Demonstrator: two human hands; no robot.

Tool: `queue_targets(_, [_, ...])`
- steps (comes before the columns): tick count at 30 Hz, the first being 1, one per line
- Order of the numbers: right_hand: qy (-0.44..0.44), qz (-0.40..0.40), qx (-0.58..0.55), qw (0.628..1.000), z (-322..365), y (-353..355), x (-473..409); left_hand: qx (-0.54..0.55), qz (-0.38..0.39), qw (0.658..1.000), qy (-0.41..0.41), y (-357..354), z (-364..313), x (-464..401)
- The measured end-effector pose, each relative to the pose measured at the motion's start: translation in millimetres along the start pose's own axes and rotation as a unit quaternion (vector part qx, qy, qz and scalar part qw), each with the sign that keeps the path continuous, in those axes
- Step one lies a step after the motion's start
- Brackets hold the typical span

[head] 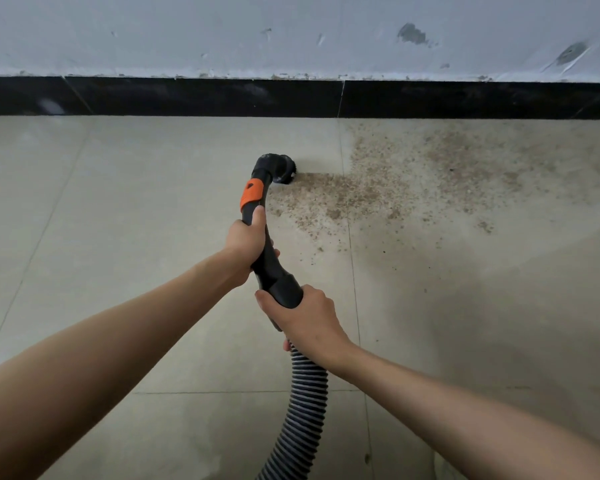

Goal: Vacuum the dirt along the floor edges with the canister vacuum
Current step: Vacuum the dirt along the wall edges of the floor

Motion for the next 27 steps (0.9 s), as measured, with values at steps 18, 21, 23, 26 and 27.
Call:
queue_targets(18, [-0.014,-0.062,-0.019,0.998,3.3,39.1,-14.9,-0.05,0.048,0.997,-0.024,-55.1,-20.4,-22.7])
queue_targets(21, [-0.004,-0.07,-0.027,0.997,9.1,42.4,-21.1,-0.041,0.053,0.998,-0.022,-57.2,-27.5,-28.2])
queue_targets(23, [-0.006,-0.062,-0.032,0.998,8.7,41.7,-21.2,-0.039,0.055,0.997,-0.021,-55.4,-26.9,-28.8])
queue_targets(26, [-0.016,-0.026,-0.034,0.999,4.0,36.7,-17.8,-0.03,0.064,0.997,-0.01,-50.9,-19.8,-25.2])
queue_targets(27, [-0.021,-0.014,-0.037,0.999,2.5,34.6,-17.0,-0.036,0.067,0.997,-0.008,-49.3,-17.4,-24.2])
Point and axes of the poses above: each hand's wrist, its own x-axis away from the middle knuckle, its own y-axis out of the back of the hand, z = x × y, the point moved 4 cm from there along -x, towards the middle knuckle, and after that the axes turned 4 degrees about -y, right-handed, at the moved point
